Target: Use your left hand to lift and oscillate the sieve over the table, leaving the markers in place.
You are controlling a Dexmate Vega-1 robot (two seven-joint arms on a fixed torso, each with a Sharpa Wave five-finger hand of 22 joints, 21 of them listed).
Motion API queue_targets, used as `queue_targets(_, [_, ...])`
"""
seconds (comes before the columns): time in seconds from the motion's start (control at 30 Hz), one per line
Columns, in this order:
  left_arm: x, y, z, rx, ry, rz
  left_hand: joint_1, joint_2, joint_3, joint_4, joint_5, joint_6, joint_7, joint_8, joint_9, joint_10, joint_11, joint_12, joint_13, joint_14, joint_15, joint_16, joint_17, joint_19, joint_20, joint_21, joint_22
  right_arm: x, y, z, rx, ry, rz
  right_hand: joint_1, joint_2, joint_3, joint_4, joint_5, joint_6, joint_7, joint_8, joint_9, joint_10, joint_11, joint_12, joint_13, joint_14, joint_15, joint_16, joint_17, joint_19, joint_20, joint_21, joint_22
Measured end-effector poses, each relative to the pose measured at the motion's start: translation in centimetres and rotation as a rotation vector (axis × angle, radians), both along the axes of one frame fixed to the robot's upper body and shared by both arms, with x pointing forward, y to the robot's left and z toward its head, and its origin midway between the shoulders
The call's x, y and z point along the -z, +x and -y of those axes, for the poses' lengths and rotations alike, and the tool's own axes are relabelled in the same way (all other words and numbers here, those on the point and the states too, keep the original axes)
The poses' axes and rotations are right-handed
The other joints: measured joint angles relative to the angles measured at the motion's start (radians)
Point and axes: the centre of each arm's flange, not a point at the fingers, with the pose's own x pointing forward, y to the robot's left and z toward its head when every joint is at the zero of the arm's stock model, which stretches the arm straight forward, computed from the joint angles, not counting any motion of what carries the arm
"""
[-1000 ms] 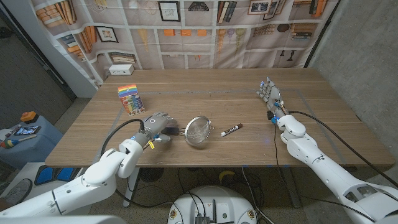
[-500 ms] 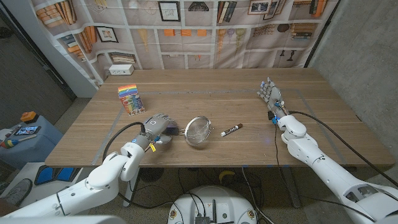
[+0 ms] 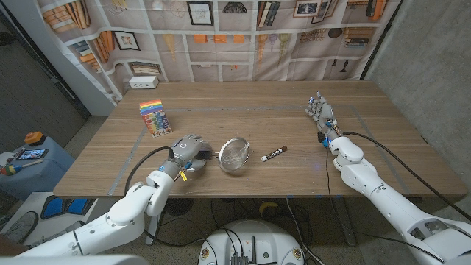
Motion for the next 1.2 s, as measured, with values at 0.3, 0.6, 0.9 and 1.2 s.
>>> queue_targets(0.3, [0.36, 0.13, 0.26, 0.003, -0.017, 0.01, 0.022, 0.006, -0.011, 0.003, 0.004, 0.074, 0.018, 0.007, 0.0, 0.052, -0.004, 0.0, 0.0, 0.03, 0.002, 0.0, 0.0, 0.024, -0.002, 0.0, 0.0, 0.07, 0.04, 0.08, 0.0, 0.0, -0.002, 0.0, 0.0, 0.0, 0.0, 0.0, 0.0, 0.0, 0.0, 0.0, 0.0, 0.0, 0.0, 0.0, 0.0, 0.0, 0.0, 0.0, 0.004, -0.004, 0.0, 0.0])
queue_targets(0.6, [0.51, 0.21, 0.3, -0.005, -0.031, 0.02, 0.034, 0.01, -0.019, 0.003, 0.004, 0.11, 0.022, 0.008, 0.0, 0.087, 0.0, 0.0, 0.0, 0.052, 0.003, 0.0, 0.002, 0.034, -0.002, 0.0, 0.0, 0.0, 0.23, 0.2, 0.002, 0.003, -0.002, 0.0, 0.0, 0.0, 0.0, 0.0, 0.0, 0.0, 0.0, 0.0, 0.0, 0.0, 0.0, 0.0, 0.0, 0.0, 0.007, -0.005, 0.004, -0.004, 0.0, 0.0])
queue_targets(0.9, [0.47, 0.16, 0.31, -0.022, -0.046, 0.037, 0.046, 0.007, -0.024, -0.001, 0.004, 0.142, 0.029, 0.008, 0.0, 0.112, -0.003, 0.0, 0.0, 0.068, 0.0, 0.0, 0.002, 0.04, 0.003, 0.0, 0.0, 0.02, 0.41, 0.23, 0.002, 0.006, -0.002, 0.0, 0.0, 0.0, 0.0, 0.0, 0.005, -0.005, 0.0, 0.0, 0.0, 0.0, 0.004, 0.0, 0.0, 0.0, 0.007, -0.005, 0.004, -0.004, 0.001, 0.0])
queue_targets(1.2, [0.51, 0.09, 0.45, -0.03, -0.059, 0.048, 0.067, 0.017, -0.035, 0.002, 0.004, 0.207, 0.037, 0.015, 0.0, 0.156, -0.002, 0.0, 0.0, 0.096, -0.003, 0.0, 0.002, 0.056, 0.001, 0.0, 0.0, 0.06, 0.51, 0.28, 0.001, 0.008, -0.003, 0.0, 0.0, 0.0, 0.0, 0.0, 0.009, -0.002, 0.0, 0.0, 0.0, 0.0, 0.004, 0.0, 0.0, 0.0, 0.007, -0.005, 0.004, -0.004, 0.001, 0.0])
